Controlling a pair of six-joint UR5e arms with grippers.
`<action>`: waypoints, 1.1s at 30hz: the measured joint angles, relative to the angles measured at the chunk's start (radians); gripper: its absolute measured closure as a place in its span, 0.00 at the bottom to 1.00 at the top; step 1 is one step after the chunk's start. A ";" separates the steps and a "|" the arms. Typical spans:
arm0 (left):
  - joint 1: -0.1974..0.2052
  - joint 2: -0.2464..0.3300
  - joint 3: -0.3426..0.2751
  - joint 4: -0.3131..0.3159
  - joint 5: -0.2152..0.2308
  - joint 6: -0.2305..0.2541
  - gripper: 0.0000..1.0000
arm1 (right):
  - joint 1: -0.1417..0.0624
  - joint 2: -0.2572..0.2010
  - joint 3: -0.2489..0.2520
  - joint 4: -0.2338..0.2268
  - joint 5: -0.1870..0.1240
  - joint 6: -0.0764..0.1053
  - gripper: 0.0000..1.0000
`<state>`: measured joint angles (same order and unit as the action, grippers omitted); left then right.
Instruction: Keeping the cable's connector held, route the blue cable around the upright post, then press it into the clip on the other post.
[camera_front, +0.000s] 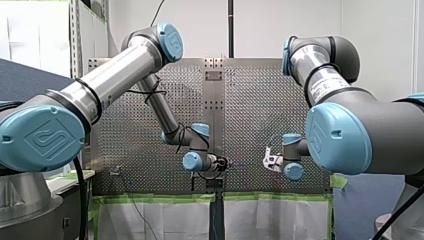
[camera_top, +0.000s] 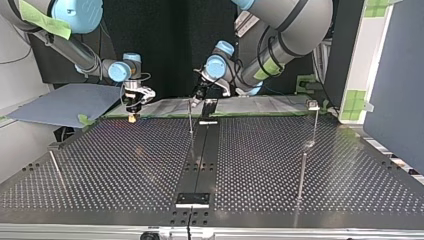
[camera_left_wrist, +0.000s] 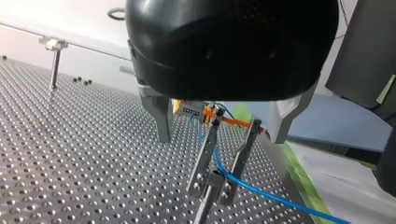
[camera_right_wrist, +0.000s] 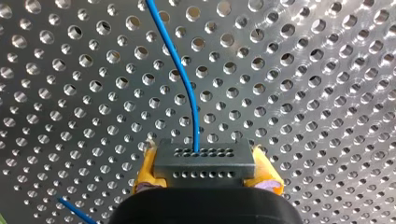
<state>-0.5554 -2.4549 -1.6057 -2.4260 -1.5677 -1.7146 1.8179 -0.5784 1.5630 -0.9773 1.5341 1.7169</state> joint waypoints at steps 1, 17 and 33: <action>0.000 0.000 0.000 -0.003 -0.003 0.000 0.00 | 0.000 0.000 0.000 0.000 0.000 0.001 1.00; -0.015 0.093 -0.083 0.038 -0.132 0.008 0.00 | -0.004 0.000 0.000 0.001 -0.008 0.009 1.00; -0.027 0.251 -0.241 0.026 -0.290 -0.135 0.00 | 0.000 0.000 0.000 0.012 -0.010 0.027 1.00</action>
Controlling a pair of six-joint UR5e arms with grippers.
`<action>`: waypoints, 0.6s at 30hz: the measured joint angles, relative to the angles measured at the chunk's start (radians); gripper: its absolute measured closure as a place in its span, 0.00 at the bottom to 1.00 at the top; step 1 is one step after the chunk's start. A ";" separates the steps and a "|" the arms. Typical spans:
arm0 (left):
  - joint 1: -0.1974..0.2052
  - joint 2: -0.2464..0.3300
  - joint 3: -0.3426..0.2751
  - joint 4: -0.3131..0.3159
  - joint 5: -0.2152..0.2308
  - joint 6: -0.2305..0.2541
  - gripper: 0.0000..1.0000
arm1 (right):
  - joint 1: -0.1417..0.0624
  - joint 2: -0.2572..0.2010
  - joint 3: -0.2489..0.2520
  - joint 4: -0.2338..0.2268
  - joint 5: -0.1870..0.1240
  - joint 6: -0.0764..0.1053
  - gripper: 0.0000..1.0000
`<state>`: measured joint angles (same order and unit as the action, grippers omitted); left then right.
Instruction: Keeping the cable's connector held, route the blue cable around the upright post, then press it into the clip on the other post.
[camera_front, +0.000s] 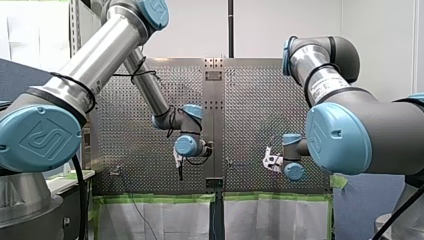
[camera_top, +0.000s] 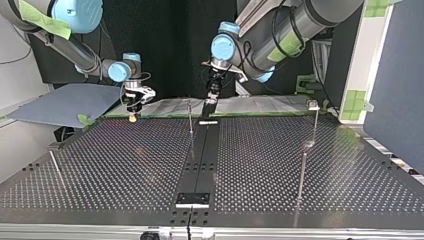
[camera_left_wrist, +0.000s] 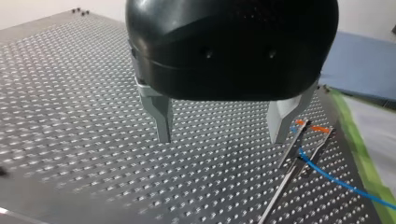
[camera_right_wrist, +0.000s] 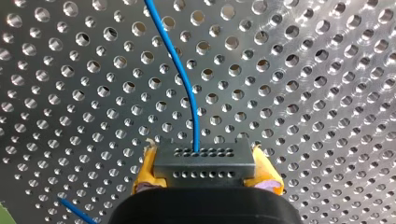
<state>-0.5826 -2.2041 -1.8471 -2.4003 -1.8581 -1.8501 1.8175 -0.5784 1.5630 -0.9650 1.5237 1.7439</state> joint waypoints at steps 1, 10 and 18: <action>0.000 0.008 -0.009 0.001 -0.009 0.000 0.00 | 0.000 0.000 0.000 0.000 -0.001 0.001 1.00; 0.004 0.094 -0.094 0.020 -0.044 0.013 0.00 | 0.001 0.000 0.000 0.001 -0.009 0.005 1.00; 0.008 0.169 -0.170 0.040 -0.045 0.014 0.00 | -0.004 0.000 0.000 0.005 -0.011 0.004 1.00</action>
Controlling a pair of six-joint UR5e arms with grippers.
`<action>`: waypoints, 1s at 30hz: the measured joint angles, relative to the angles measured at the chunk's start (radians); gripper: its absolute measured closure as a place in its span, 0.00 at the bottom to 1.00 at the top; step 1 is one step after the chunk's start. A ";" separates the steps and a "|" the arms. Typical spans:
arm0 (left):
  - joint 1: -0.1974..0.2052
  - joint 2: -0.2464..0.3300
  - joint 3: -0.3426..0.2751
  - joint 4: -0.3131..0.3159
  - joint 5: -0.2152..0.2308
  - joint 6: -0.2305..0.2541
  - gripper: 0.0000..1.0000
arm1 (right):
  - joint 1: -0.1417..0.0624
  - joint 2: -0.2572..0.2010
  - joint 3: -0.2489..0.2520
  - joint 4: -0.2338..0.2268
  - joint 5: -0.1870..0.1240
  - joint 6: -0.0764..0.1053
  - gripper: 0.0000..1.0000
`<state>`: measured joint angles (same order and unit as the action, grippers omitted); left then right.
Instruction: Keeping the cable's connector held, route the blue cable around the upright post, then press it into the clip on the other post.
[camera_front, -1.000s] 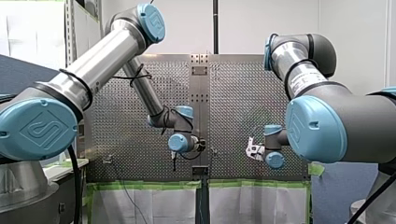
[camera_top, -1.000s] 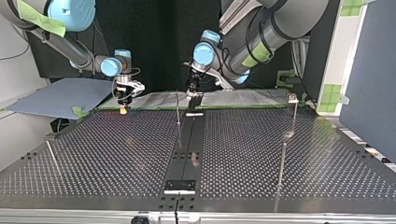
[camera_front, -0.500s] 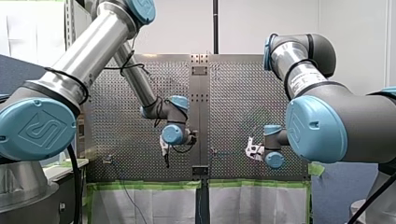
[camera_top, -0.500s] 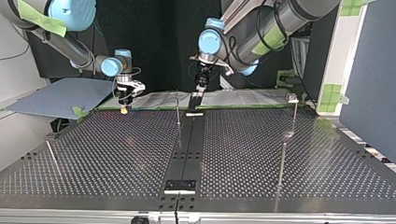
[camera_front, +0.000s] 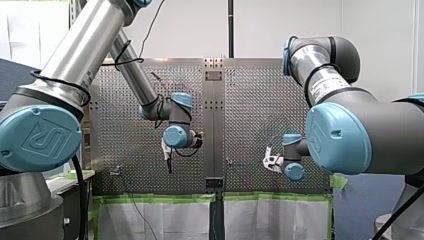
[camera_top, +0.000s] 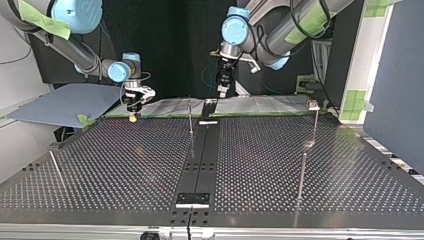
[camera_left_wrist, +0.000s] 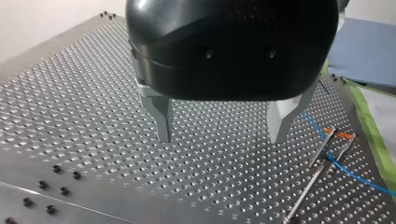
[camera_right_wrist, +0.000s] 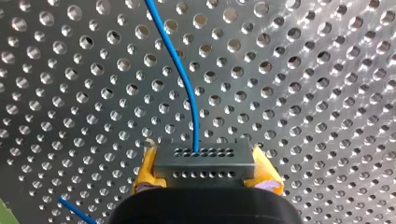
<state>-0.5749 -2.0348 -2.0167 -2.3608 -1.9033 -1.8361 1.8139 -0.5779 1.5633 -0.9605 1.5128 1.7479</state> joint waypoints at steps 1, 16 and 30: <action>0.000 0.008 -0.008 0.003 0.000 0.000 0.00 | -0.001 0.000 0.000 0.002 0.000 -0.001 1.00; 0.002 0.126 -0.126 0.015 -0.001 0.000 0.00 | -0.006 0.000 0.001 0.017 0.000 -0.001 1.00; 0.002 0.128 -0.128 0.015 -0.001 0.000 0.00 | -0.006 0.000 0.001 0.017 0.000 0.000 1.00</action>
